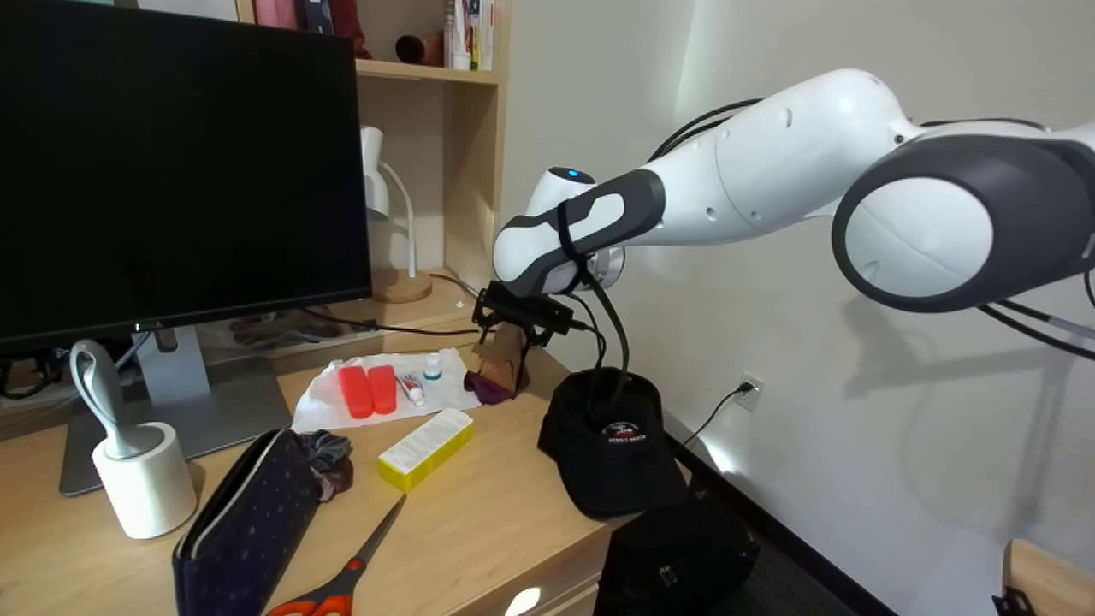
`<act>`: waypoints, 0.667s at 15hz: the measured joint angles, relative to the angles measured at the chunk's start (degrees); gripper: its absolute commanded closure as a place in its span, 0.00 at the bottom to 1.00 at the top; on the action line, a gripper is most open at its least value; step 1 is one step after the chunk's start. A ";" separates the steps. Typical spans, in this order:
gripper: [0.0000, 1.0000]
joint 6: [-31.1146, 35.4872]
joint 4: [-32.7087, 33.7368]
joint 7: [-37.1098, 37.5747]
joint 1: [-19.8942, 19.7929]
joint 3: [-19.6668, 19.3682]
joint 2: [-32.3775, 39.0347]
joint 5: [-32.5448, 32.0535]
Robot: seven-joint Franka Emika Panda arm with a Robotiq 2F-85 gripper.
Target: Move the brown case backward
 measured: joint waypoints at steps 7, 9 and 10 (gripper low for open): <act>0.00 0.01 -3.34 0.00 0.59 -0.48 -4.79 -0.06; 0.00 -0.50 -6.86 -0.31 1.17 -0.71 -8.19 -0.51; 0.00 -1.38 -9.06 -0.90 1.64 -0.97 -10.34 -0.88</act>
